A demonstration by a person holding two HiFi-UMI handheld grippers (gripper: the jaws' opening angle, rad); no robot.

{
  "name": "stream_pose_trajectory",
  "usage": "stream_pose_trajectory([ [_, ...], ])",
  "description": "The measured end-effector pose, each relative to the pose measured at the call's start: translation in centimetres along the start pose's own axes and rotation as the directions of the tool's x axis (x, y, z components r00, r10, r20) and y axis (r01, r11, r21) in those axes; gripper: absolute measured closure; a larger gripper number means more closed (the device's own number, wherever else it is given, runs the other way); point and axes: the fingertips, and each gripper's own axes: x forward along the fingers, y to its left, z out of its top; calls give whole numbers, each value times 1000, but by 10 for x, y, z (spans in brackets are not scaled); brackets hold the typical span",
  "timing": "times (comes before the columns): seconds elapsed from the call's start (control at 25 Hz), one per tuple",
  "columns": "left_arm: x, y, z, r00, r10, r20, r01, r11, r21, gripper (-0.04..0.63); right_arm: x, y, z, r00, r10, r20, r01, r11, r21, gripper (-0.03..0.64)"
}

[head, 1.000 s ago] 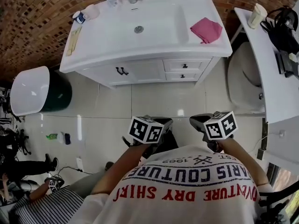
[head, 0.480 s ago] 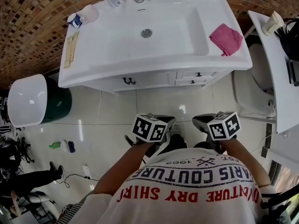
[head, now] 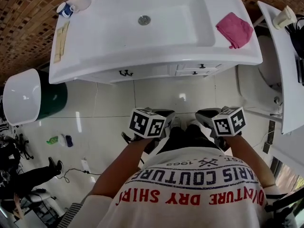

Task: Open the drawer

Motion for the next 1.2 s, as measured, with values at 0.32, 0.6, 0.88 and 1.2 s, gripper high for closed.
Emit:
stream_pose_trajectory([
  [0.32,3,1,-25,999,-12,-52,10,999,-31,600,20,-72,27,990,-129,51,126,991,47,511],
  [0.6,9,27,-49,996,23,-81,-29,996,-78,600,42,-158,70,937,-325,130,315,945,89,494],
  [0.88,17,58,-70,994,45,-98,-58,989,-138,600,69,-220,95,864,-467,190,446,884,144,446],
  [1.2,30,72,-83,991,31,-132,-53,985,-167,600,95,-256,104,822,-531,205,500,846,185,442],
])
